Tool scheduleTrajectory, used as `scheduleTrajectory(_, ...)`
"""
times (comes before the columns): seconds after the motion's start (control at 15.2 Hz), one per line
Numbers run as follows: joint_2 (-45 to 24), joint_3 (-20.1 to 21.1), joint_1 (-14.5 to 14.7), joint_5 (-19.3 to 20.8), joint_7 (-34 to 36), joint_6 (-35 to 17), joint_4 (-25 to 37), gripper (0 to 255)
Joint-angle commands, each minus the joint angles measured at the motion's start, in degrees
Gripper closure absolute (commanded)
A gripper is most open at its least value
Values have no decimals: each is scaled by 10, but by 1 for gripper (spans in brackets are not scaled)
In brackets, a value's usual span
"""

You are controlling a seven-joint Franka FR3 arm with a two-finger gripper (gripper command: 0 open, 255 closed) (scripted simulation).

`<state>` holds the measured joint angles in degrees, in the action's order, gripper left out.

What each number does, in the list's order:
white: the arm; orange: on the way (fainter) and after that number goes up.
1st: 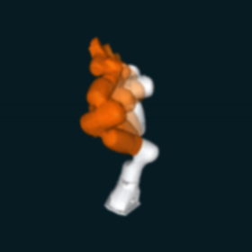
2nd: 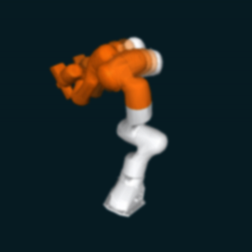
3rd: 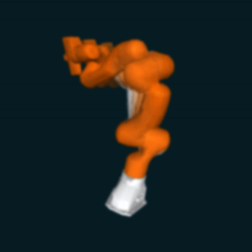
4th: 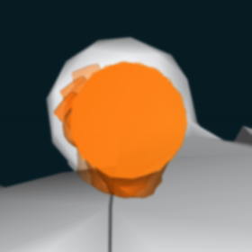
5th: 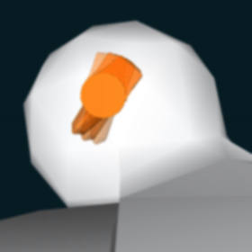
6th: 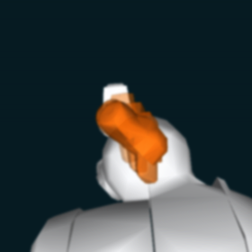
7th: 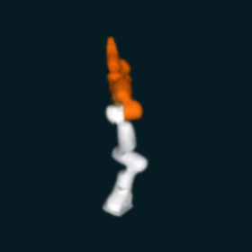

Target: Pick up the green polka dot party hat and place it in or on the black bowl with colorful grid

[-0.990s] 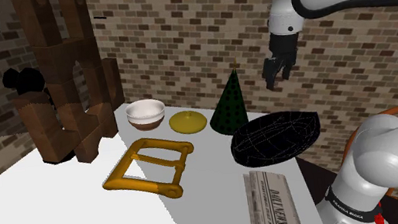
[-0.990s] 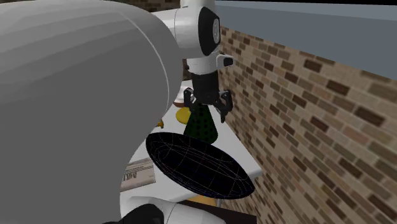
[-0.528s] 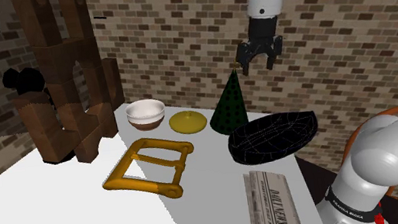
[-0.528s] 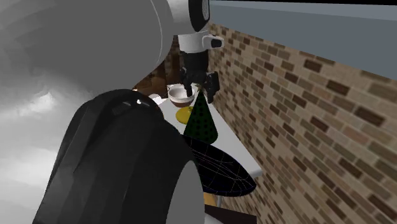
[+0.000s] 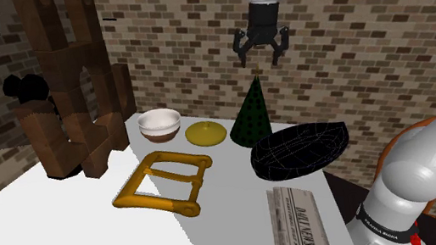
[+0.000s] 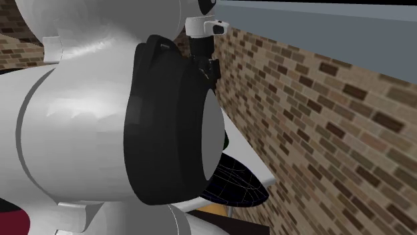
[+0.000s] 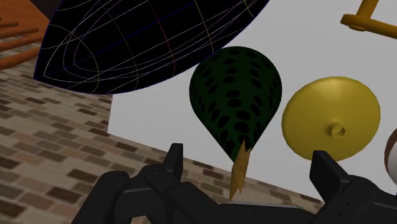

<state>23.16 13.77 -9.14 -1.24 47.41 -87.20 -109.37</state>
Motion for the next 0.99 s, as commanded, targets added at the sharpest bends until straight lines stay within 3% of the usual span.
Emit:
scheduleTrajectory(0.0, 3, 0, 0, -1, 4, -12, -15, 0)
scheduleTrajectory(0.26, 12, 0, 1, -3, 2, -47, -58, 0)
scheduleTrajectory(0.79, 12, 0, 1, -3, 2, -47, -58, 0)
scheduleTrajectory(0.86, 12, 0, 1, -3, 2, -47, -58, 255)
scheduleTrajectory(0.92, 12, 0, 1, -3, 2, -47, -58, 255)
